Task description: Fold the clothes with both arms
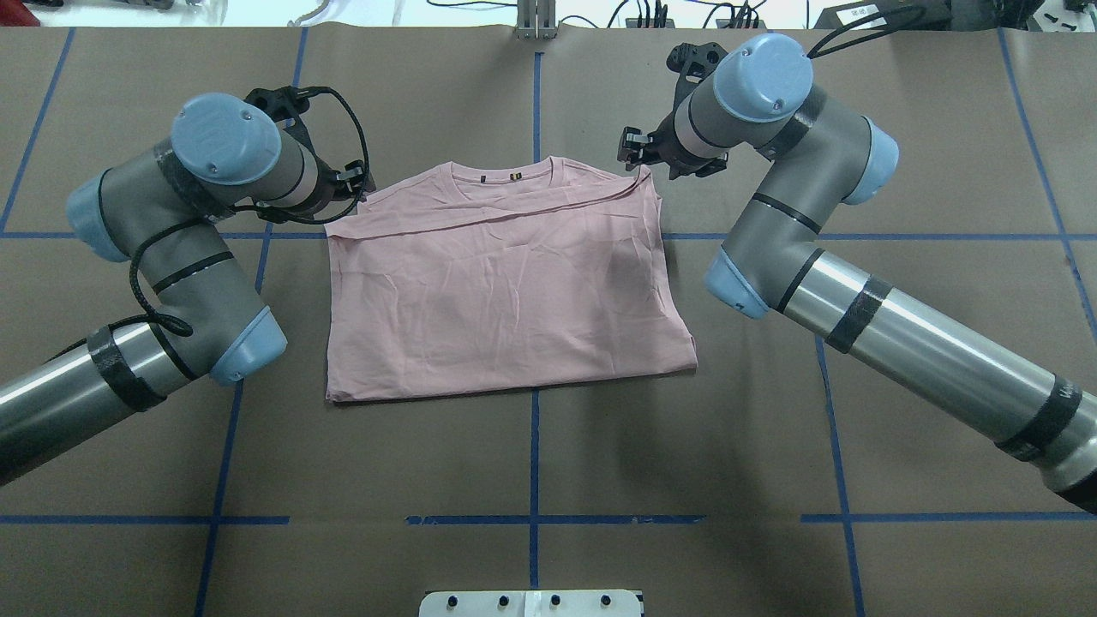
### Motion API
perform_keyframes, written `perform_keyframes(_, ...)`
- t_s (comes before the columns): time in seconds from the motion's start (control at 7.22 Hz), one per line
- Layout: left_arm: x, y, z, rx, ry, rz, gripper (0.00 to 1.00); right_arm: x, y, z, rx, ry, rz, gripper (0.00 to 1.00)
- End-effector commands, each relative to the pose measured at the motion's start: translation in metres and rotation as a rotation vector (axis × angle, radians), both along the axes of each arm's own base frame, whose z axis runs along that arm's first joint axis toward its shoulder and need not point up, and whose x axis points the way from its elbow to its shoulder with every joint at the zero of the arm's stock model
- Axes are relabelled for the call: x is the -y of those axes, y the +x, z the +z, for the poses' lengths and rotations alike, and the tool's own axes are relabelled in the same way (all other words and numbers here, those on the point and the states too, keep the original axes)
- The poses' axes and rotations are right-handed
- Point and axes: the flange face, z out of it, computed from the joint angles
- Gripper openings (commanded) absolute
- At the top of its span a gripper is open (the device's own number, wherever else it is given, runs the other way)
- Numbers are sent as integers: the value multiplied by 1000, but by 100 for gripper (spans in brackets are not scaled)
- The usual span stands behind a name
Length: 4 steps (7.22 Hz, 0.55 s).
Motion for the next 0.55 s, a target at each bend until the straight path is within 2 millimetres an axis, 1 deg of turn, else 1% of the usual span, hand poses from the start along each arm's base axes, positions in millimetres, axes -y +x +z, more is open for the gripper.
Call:
perform_keyframes(0.0,-16,-14,-33,-43,34,0,100,-71,22,16,57,-20,-57,100)
perform_keyframes(0.14,-26,-18,-48,-46,22,7,100,-107,24,31,68,-53,-66,100)
perform_keyframes(0.28,-32,-20,-55,-73,-5,12,100,-140,24,47,64,-107,-73,100)
perform_keyframes(0.42,-36,-23,-56,-85,-13,3,100,-174,14,52,38,-107,-91,100)
